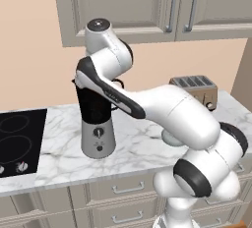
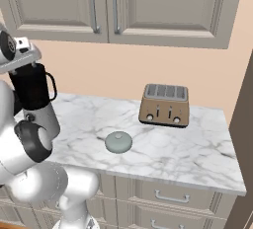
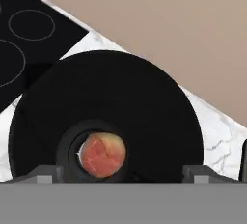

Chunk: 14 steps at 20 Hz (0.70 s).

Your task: Open the blender lid, put the peach in the blender, close the lid, and start the blender.

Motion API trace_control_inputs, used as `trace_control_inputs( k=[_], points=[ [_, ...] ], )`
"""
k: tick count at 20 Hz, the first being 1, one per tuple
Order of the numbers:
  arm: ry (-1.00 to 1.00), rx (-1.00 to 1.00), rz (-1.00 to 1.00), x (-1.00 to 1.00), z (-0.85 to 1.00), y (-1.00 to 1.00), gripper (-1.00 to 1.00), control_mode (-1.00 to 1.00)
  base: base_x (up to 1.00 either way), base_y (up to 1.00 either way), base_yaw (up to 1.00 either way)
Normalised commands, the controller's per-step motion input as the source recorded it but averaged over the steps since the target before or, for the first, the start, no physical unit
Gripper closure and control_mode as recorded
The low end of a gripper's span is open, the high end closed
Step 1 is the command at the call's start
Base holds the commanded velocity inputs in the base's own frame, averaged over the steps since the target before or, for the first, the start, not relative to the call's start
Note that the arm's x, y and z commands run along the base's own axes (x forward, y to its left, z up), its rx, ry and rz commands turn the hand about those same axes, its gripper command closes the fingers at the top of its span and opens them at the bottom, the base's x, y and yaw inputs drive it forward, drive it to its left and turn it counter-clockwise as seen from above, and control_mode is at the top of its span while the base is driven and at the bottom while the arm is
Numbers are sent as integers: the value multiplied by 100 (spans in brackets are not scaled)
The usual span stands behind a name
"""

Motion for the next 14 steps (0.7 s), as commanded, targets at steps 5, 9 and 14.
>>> trace_control_inputs(
  k=[5, 9, 14],
  points=[
    [-6, 10, 0, -56, 12, -79, -100, -100, 0, 0, 0],
    [0, 12, -2, -24, -45, -100, -100, -100, 0, 0, 0],
    [13, 6, -7, -3, -91, -100, -100, -100, 0, 0, 0]
  ],
)
